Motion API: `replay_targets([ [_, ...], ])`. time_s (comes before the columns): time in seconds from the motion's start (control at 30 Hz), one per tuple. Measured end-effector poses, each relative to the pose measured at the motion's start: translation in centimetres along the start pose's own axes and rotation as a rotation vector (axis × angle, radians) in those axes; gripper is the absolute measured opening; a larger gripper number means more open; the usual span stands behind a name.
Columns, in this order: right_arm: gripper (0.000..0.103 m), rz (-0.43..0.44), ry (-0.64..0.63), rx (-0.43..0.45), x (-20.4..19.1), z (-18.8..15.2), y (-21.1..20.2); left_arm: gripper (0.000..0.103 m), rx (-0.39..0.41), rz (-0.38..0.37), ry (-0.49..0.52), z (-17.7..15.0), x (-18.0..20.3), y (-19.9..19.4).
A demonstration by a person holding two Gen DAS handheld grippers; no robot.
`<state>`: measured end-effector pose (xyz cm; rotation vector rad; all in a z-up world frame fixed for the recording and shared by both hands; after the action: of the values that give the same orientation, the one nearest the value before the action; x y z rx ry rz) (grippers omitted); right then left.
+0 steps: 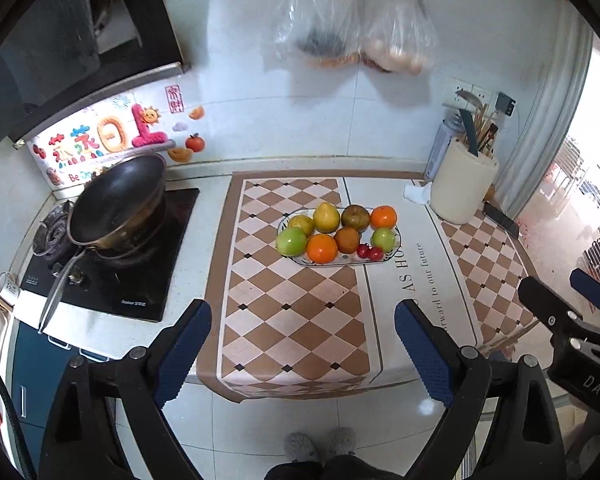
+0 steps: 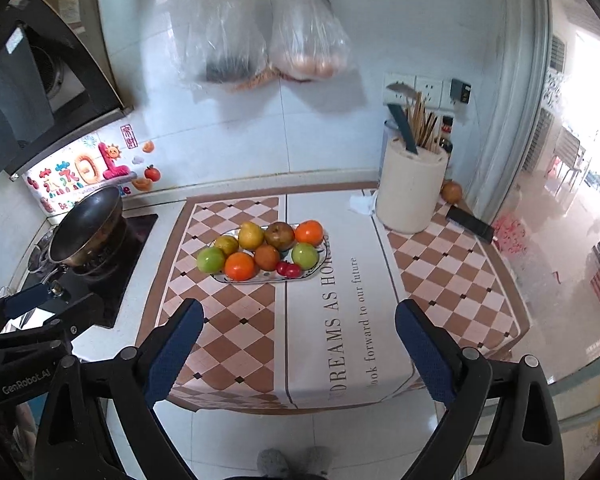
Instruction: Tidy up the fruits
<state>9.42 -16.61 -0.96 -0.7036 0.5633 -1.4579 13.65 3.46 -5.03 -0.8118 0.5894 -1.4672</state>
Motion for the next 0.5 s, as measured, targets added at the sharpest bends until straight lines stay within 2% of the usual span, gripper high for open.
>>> replay_targets([
  [0.5,0.099,0.037,-0.028,0.069,1.0,-1.2,-7.1,0.094,0.064,0.012,-0.018,-2.1,0.9,-6.0],
])
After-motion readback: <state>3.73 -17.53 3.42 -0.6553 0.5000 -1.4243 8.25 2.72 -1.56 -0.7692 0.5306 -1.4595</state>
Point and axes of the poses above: each gripper's, at about its wrist camera, not at the fingertips, and y roughly the way its jaws point, x to its right, z to its top, the point moved 2 cm from there along y, roughly the way its jaws point, and after that the axes turned 10 degrees about -y, right-handed, at the moved point
